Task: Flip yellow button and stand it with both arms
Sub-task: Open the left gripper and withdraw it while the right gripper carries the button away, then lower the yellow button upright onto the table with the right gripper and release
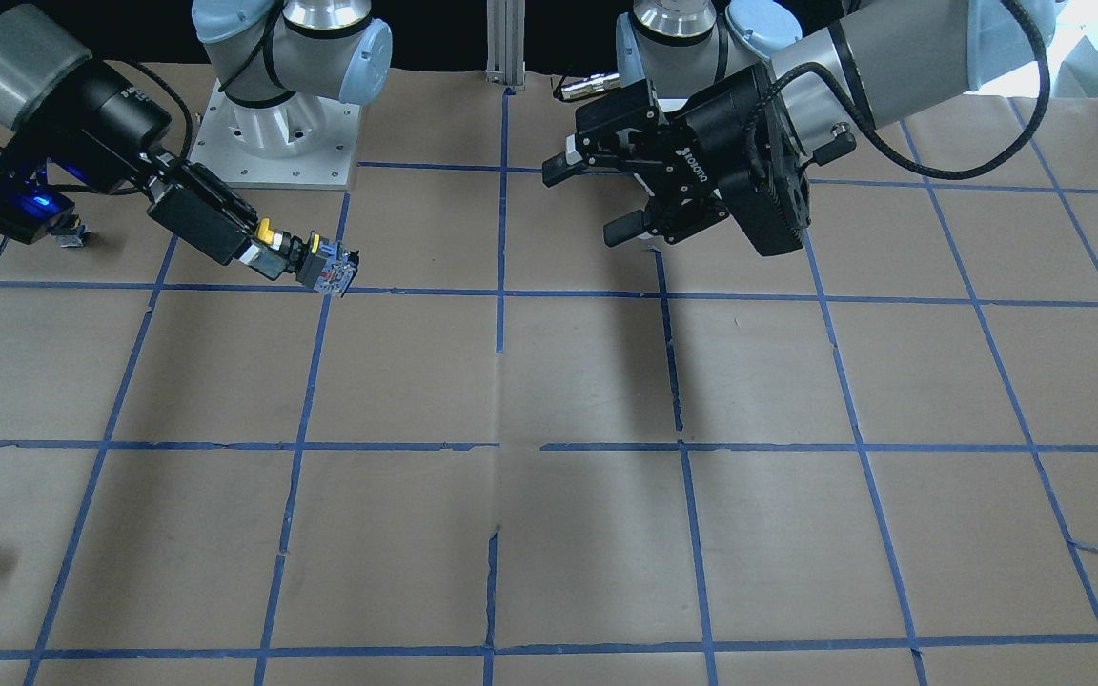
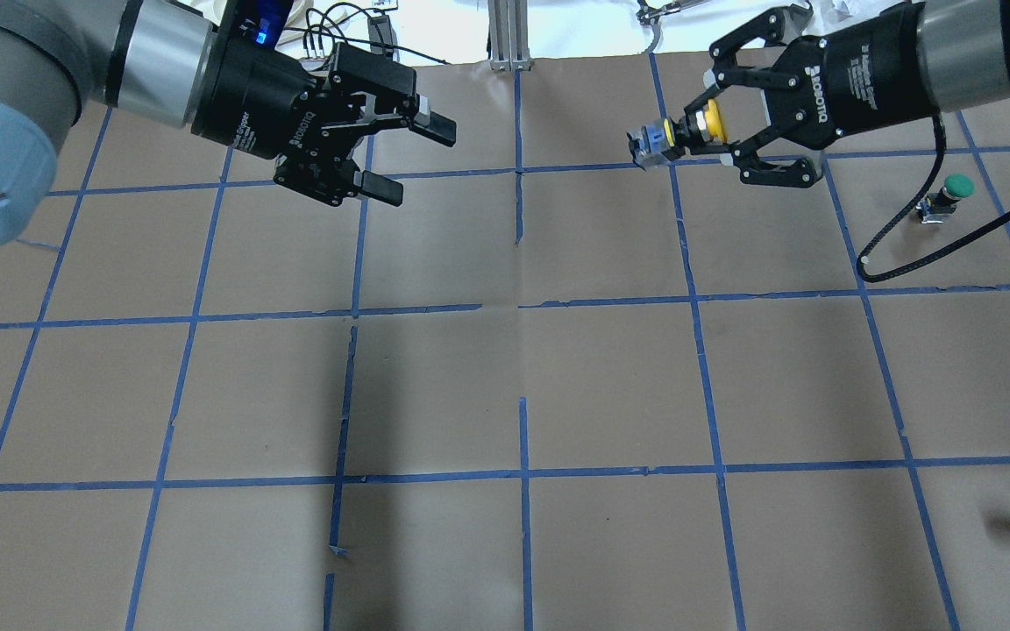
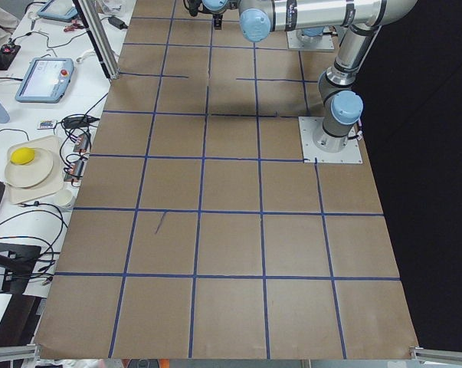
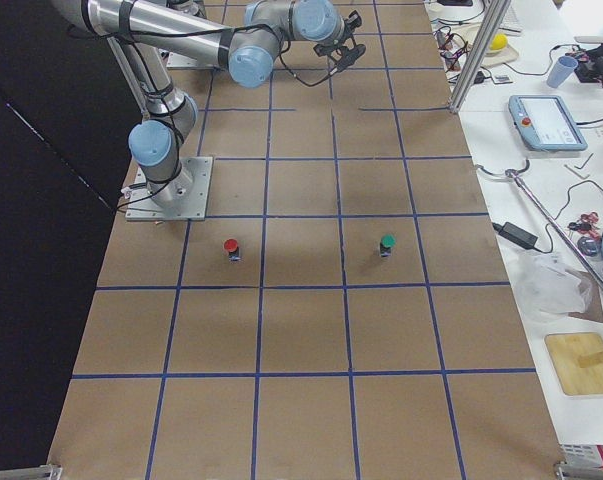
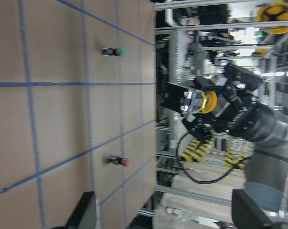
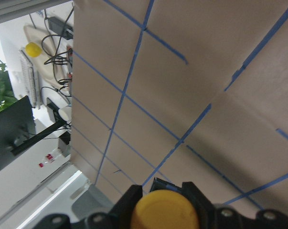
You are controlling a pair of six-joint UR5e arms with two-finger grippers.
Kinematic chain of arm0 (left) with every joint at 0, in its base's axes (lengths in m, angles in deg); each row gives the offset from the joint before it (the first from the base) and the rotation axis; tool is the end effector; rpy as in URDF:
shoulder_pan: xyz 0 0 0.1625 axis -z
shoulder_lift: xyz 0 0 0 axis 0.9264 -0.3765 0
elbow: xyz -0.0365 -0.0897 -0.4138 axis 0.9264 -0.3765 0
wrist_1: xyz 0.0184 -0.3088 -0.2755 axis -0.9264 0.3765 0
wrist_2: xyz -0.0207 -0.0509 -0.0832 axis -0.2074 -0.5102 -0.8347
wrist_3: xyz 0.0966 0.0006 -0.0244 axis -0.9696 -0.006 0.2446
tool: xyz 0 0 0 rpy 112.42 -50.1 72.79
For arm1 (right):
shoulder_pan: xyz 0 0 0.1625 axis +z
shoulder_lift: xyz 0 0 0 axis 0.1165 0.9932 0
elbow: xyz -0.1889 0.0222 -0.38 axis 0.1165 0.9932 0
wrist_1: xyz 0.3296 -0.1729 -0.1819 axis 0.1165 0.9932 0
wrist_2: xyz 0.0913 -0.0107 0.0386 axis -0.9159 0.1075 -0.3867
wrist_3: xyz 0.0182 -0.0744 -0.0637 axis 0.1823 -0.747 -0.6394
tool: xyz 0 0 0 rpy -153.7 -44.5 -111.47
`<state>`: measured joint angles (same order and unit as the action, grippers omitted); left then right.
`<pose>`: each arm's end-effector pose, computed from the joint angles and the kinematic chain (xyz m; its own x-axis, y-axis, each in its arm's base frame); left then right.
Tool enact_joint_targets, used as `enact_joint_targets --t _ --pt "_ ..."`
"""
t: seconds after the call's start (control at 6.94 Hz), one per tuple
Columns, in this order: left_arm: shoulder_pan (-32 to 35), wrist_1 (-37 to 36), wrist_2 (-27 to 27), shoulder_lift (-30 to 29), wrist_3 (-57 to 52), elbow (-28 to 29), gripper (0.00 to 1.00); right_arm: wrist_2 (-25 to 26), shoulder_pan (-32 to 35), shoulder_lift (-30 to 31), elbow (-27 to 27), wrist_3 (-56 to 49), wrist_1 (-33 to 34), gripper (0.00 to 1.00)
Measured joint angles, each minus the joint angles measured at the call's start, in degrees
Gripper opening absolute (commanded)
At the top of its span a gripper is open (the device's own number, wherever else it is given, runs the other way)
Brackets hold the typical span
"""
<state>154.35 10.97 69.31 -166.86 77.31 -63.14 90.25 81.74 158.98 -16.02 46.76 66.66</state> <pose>-0.1759 -0.4967 0.4754 -0.6794 -0.0007 0.7338 0.0046 1.0000 0.0052 0.0783 -0.4901 0.4616 -0.3777 0.7080 -0.5967 0.6648 0.6559 0.3575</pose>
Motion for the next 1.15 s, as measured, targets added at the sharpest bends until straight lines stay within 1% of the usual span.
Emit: enact_joint_targets --t 0.14,0.29,0.43,0.58,0.72,0.86,1.15 --pt "0.8 -1.9 6.9 0.0 0.5 0.0 1.0 7.1 -0.8 -0.1 -0.3 -11.9 -2.3 0.08" --pt "1.8 -3.5 13.3 -0.1 0.9 0.1 1.0 13.4 -2.1 -0.2 -0.4 -25.3 -4.8 0.08" --pt "2.7 -4.4 19.2 -0.1 1.4 0.4 1.0 19.3 -3.6 -0.2 -0.9 -39.6 -6.5 0.07" --pt "3.3 -4.7 25.7 -0.1 1.8 1.2 1.0 24.2 -5.2 -0.3 -2.2 -53.0 -7.0 0.07" --pt "3.6 -4.5 33.1 0.0 1.8 2.8 1.0 27.2 -7.6 -0.3 -4.2 -64.0 -6.6 0.07" --pt "3.5 -3.0 38.5 0.3 1.9 4.8 1.0 28.2 -11.1 -0.4 -6.1 -74.5 -5.3 0.07" --pt "2.6 -0.1 42.2 1.2 0.7 6.9 1.0 28.7 -18.7 -1.4 -9.0 -96.5 -2.4 0.07"
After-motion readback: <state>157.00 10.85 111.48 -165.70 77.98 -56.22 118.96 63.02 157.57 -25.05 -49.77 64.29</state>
